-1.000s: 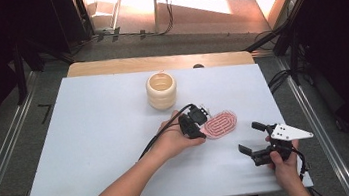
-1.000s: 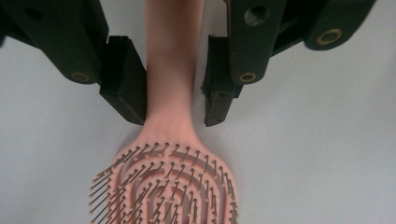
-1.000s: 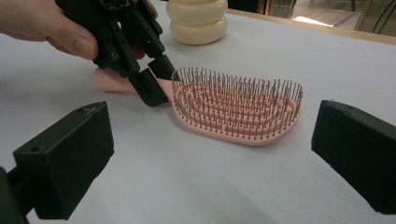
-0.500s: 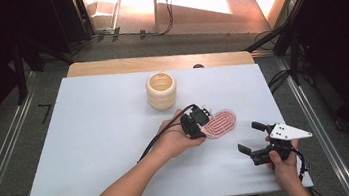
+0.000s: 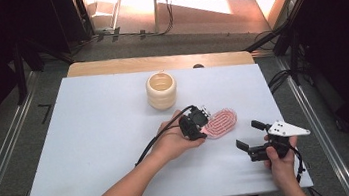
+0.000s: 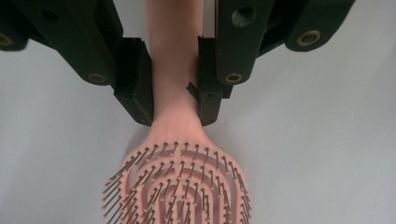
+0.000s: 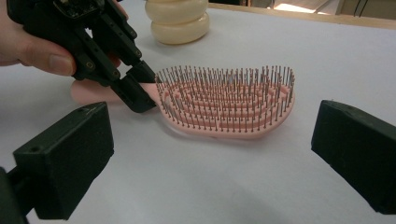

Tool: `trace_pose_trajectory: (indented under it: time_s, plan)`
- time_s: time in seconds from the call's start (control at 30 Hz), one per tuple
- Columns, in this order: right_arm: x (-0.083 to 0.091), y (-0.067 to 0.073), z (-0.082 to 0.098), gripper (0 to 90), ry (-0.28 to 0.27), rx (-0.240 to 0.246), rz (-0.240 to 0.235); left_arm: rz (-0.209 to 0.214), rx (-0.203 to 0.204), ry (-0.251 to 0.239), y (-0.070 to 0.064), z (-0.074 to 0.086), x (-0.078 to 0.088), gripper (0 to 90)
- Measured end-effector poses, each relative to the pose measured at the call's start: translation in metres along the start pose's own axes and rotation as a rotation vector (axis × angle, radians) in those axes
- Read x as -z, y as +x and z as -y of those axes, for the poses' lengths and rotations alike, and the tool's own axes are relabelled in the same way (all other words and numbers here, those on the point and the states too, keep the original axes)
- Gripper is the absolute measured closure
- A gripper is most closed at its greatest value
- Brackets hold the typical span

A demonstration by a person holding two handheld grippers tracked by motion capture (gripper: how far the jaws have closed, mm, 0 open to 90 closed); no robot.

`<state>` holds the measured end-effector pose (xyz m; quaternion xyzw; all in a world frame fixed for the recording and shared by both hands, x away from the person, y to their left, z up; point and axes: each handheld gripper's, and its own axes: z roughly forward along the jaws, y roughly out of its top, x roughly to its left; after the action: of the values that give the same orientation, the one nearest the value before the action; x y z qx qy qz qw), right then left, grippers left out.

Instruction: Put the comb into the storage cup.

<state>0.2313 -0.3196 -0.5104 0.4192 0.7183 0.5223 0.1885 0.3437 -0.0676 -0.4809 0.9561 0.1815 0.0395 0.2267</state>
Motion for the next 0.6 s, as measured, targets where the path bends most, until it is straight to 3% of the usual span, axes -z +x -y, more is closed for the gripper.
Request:
trace_pose_trajectory:
  time_s: [0.33, 0.6]
  plan:
    - [-0.005, 0.009, -0.014, 0.0, -0.001, -0.014, 0.044, -0.009, 0.008, -0.078, 0.002, 0.008, 0.014, 71.0]
    - [-0.013, 0.014, -0.029, 0.0, 0.007, -0.071, 0.052, -0.026, 0.023, -0.148, 0.008, 0.013, 0.033, 71.0]
